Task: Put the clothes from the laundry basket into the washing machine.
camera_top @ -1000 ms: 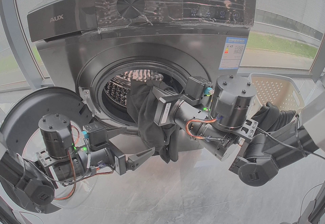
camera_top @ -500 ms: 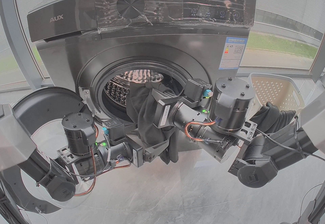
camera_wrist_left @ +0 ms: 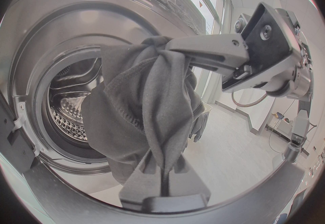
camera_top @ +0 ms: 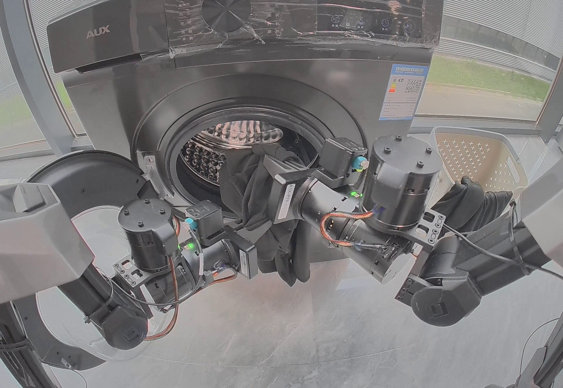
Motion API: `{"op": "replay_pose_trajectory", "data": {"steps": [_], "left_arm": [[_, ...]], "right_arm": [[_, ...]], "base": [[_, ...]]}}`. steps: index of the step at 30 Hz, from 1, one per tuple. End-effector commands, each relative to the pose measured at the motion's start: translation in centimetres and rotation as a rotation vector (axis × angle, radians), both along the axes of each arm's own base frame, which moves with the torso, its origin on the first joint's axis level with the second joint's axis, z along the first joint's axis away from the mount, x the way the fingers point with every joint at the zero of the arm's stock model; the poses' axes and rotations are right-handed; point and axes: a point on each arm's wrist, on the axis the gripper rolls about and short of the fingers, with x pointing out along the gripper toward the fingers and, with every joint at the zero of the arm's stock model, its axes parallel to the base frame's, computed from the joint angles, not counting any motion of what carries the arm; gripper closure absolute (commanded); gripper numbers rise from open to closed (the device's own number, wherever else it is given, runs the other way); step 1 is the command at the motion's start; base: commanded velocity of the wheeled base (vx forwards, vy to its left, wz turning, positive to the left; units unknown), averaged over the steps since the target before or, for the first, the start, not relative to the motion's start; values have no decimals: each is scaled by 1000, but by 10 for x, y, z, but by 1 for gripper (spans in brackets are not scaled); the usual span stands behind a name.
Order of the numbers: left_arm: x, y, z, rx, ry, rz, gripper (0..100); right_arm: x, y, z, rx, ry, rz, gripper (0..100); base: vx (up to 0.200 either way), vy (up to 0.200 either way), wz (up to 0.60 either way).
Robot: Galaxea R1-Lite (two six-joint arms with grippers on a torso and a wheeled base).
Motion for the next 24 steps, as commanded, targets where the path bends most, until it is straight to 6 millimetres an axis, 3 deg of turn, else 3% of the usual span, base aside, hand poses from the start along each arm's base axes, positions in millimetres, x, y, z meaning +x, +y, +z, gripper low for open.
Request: {"op": "replay_pose_trajectory", "data": {"steps": [1,9,10,18,24], "left_arm": [[-12,2,11,-16,-24,-16,100],[-31,2,16,-20,-27,-55,100],[-31,2,16,-20,-27,-55,100],[-33,4,26,-57,-75,-56,100],[-34,8,36,-98,-89,-44,100]], "right_arm": [[1,-1,0,1,-1,-3,100],[7,-1,-12,-4,-2,-6,100],[7,-1,-12,-4,-2,-6,0],[12,-10,-19,-30,13,-14,0],[19,-36,-44,-131,80,-74,0]], "base": [[0,0,0],[0,0,0],[0,0,0],[0,0,0],[0,0,0]]}}
